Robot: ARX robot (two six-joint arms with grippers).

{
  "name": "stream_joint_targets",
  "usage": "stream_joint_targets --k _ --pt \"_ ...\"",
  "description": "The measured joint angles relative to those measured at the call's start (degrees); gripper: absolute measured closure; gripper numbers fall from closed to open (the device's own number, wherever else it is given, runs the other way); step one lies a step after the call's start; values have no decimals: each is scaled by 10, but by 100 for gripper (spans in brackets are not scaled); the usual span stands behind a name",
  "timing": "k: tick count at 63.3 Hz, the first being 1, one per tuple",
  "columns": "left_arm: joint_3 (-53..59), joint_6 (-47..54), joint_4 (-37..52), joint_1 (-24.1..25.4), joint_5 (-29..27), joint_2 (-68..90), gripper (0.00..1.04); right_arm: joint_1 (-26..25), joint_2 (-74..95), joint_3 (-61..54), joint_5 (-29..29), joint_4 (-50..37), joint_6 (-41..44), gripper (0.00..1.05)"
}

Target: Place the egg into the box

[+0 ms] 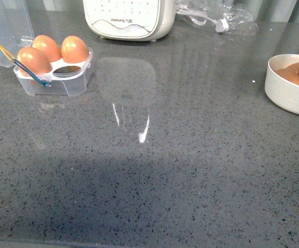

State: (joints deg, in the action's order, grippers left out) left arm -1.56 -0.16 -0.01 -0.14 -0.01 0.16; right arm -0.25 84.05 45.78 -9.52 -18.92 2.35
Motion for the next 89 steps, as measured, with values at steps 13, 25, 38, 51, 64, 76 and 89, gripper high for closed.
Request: stream_joint_targets --k 13,25,38,51,64,76,89 --pt "0 0 0 0 0 0 7 10 19 3 7 26 5 7" --pt "0 0 0 0 0 0 7 13 19 -27 9 21 15 7" --pt "0 0 0 0 0 0 7 7 19 -39 6 13 19 7" --pt "0 0 0 0 0 0 7 5 19 -40 4 12 20 17" --pt "0 0 0 0 0 0 7 4 19 -42 4 8 22 46" --pt "0 0 0 0 0 0 7 1 13 -46 -2 8 24 63" --pt "0 0 0 0 0 0 7 -2 -28 -48 -7 26 24 64"
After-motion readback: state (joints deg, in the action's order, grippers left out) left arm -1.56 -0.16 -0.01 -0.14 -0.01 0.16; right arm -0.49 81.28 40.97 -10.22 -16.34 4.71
